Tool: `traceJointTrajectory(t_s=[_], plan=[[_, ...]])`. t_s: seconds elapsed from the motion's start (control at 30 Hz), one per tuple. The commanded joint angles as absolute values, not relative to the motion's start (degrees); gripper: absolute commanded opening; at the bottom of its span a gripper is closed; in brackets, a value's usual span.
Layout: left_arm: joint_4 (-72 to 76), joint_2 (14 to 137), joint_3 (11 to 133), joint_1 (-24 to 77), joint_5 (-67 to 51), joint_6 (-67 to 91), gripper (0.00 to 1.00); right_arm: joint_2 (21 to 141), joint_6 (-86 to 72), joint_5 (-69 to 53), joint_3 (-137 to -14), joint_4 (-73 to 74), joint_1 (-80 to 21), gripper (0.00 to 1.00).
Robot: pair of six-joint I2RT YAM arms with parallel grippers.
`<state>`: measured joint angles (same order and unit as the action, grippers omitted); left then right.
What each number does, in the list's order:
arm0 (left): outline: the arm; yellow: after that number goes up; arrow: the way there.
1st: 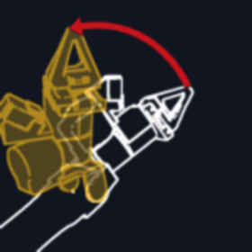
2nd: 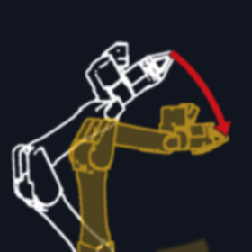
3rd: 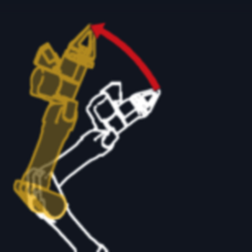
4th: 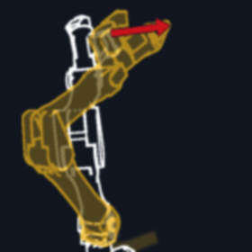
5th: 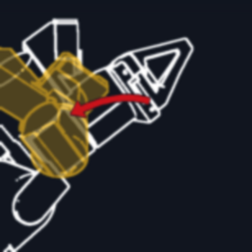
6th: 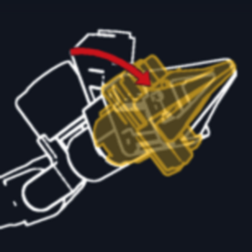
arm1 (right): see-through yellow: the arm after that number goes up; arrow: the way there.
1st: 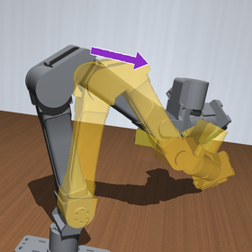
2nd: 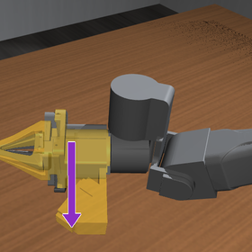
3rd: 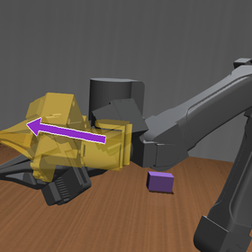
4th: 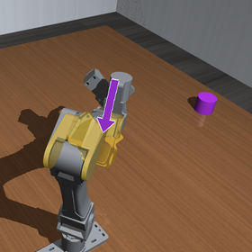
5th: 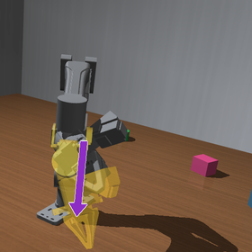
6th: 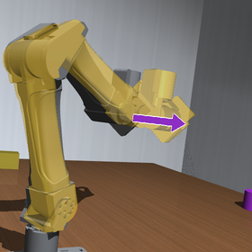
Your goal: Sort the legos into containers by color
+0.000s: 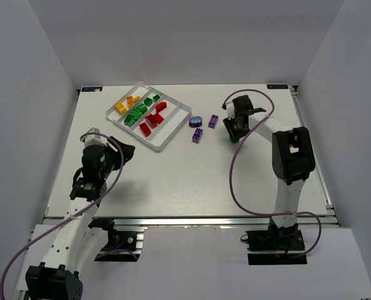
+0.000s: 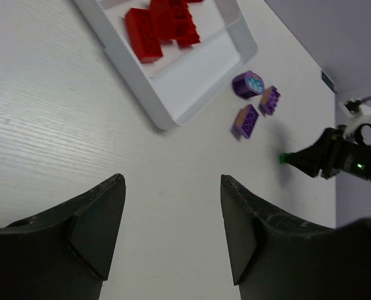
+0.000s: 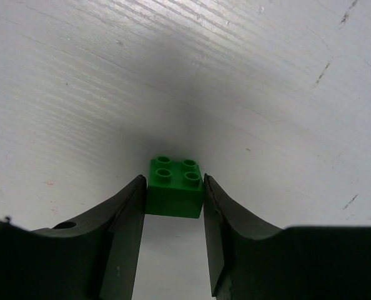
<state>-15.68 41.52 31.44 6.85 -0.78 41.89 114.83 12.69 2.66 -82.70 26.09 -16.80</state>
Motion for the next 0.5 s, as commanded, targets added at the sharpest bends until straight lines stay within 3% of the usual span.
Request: traceJointTrajectory(t_s=[0.0,0.27,0.47], plan=[[-7.41,43.24,30.59,6.94,-9.92,43.59,0.72,114.44,14.06,-0.6,-85.51,26.54,-16.17,0.25],[5.0,48.59,30.58,6.94,-22.75,49.39,0.72,106.8,18.01,-20.98,-85.96,26.45,-16.0,0.0],[19.4,53.25,30.32,7.03,-31.0,61.22,0.72,96.78,20.66,-42.07,-77.98,17.87,-15.91,0.0]])
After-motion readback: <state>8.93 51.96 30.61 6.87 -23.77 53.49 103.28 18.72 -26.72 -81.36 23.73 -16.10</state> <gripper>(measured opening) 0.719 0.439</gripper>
